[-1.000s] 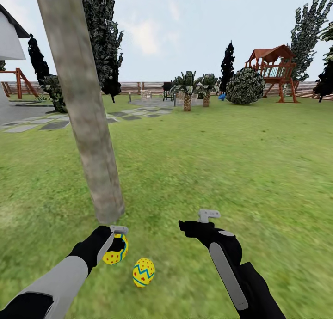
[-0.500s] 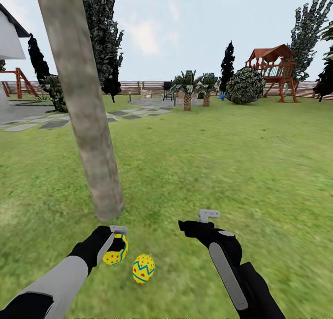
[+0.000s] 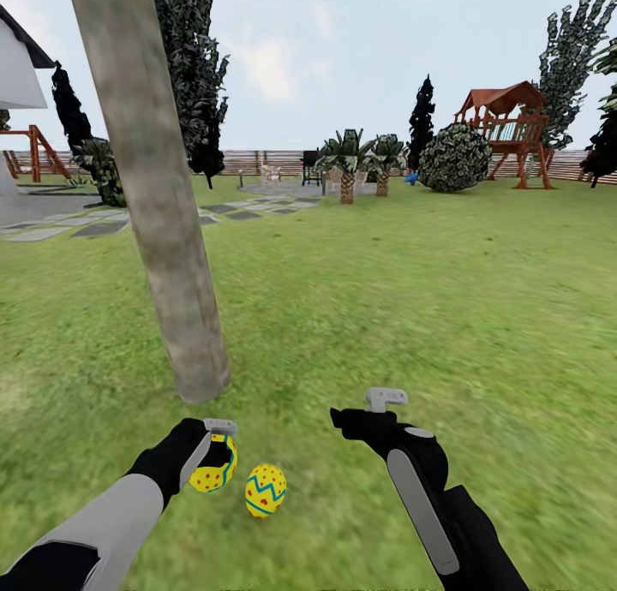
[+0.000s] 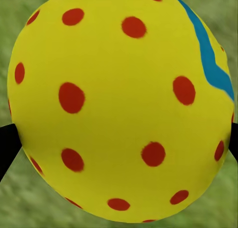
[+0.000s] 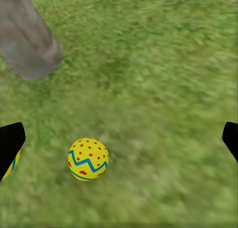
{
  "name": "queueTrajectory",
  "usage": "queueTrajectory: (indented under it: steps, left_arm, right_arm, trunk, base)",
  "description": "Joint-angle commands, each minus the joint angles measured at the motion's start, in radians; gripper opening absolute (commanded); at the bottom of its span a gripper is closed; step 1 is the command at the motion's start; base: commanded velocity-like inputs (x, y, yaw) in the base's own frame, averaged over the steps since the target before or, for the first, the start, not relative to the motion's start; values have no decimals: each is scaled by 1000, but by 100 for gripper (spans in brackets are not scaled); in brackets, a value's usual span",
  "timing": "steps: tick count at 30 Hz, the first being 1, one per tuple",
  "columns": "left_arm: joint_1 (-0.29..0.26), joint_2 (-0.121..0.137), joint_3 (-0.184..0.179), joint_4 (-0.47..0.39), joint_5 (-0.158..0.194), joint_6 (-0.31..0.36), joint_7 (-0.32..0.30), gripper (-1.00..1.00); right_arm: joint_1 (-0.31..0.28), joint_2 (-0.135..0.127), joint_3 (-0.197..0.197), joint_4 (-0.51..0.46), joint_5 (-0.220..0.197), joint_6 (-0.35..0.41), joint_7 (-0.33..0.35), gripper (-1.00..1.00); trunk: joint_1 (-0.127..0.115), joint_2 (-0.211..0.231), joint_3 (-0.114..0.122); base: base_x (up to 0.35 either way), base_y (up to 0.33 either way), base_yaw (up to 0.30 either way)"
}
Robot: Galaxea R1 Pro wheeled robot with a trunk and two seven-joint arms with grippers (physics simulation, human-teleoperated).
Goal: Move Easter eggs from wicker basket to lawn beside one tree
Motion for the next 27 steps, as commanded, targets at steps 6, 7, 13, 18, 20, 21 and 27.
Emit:
queueTrajectory:
  steps: [6, 7, 13, 18, 20, 21, 27]
  left_arm:
    - [0, 1, -8, -2, 9, 6, 8, -100]
    - [0, 1, -8, -2, 9, 6, 7, -100]
    - [0, 2, -7, -2, 10, 7, 8, -100]
    - [0, 2, -5, -2, 11, 9, 11, -100]
    - [0, 2, -3, -2, 11, 9, 12, -100]
    - [0, 2, -3, -2, 11, 9, 13, -100]
    - [0, 2, -3, -2, 11, 13, 14, -100]
  right_arm:
    - [-1, 0, 1, -1, -10, 2, -10, 100]
    - [-1, 0, 2, -1, -10, 2, -10, 100]
    - [-1, 0, 2, -1, -9, 2, -10, 100]
    - [-1, 0, 2, -1, -9, 2, -10, 100]
    - [-1, 0, 2, 0, -9, 2, -10, 100]
    - [-1, 0, 2, 0, -9, 2, -10, 100]
    - [-1, 0, 2, -1, -8, 2, -10, 100]
  trunk:
    - [23, -43, -20]
    - [27, -50, -23]
    - [50, -92, -42]
    - [69, -127, -57]
    - [73, -134, -61]
    - [73, -134, -61]
    - [73, -134, -61]
  base:
    - [0, 0, 0]
    - [0, 0, 0]
    - [0, 0, 0]
    - [0, 0, 0]
    - [0, 0, 0]
    - [0, 0, 0]
    - [0, 0, 0]
